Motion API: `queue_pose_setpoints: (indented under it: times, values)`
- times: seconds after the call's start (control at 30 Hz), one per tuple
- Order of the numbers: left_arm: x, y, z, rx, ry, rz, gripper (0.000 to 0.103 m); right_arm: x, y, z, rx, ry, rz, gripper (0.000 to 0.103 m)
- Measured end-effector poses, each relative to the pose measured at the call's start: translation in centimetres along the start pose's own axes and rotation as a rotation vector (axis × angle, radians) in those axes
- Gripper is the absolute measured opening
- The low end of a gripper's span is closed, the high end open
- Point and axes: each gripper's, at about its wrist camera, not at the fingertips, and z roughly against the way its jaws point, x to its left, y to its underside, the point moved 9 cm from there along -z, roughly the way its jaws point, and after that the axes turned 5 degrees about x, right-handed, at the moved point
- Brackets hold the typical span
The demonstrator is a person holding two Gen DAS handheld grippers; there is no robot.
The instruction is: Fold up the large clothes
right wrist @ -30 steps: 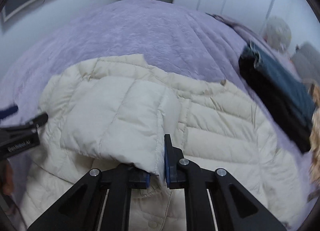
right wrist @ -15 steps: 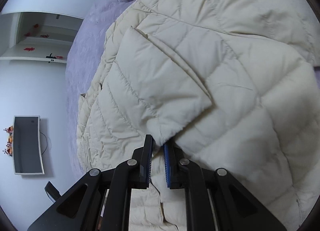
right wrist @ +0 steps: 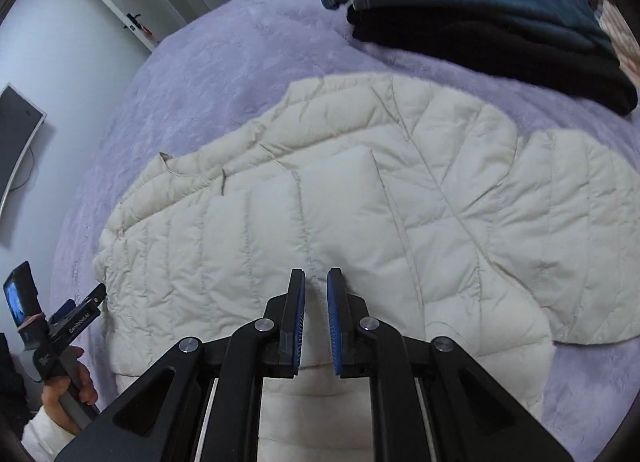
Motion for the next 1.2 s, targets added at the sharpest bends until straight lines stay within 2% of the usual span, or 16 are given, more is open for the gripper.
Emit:
queue_pose_setpoints:
  times: [0.1,0.27,0.43,0.6,0.77,0.8,0.83,0.93,1.13,1.2]
  values:
    - [0.3,0.3,-0.9,0.020,0.001,0.009,0.102,-0.5,1.3,-1.7,0.036,-0.020,-0.026,0.012]
    - [0.3,0.6,-2.1,0.028,-0.003,-0.002,0.103,-0.4,1.4,-2.3,0.012,-0.002,0.021,0.012]
    - [0.5,0.7,-2.3,0.034,0.012,0.012,0.103,-2.3,1.0,-1.5,-0.004,-0.022,-0.016,0.012]
    - [1.0,0.4,-1.2,0.050,0.024,0.039,0.103,-3.9,1.2,0.0,-0.002,-0.006,-0.047,0.012]
    - [2.2,0.1,1.9,0.045,0.048,0.081,0.103,-4.2,1.8,2.4,0.010,-0.027,-0.057,0.014]
    - [2.1,0.2,2.7,0.044,0.052,0.072,0.103,-4.2,2.1,2.8,0.014,-0.034,-0.058,0.015]
    - [2.0,0.4,3.6,0.040,0.055,0.060,0.103,-4.2,2.4,3.3,0.021,-0.043,-0.061,0.022]
    - [0.7,1.2,6.4,0.036,0.075,0.010,0.103,-4.1,3.8,4.8,0.042,-0.083,-0.078,0.060]
    - [-4.1,4.2,11.7,0.068,0.171,-0.088,0.103,-4.3,6.2,7.3,0.070,-0.124,-0.116,0.063]
    - [-6.2,5.4,13.1,0.081,0.202,-0.122,0.103,-5.0,6.5,8.0,0.071,-0.129,-0.139,0.068]
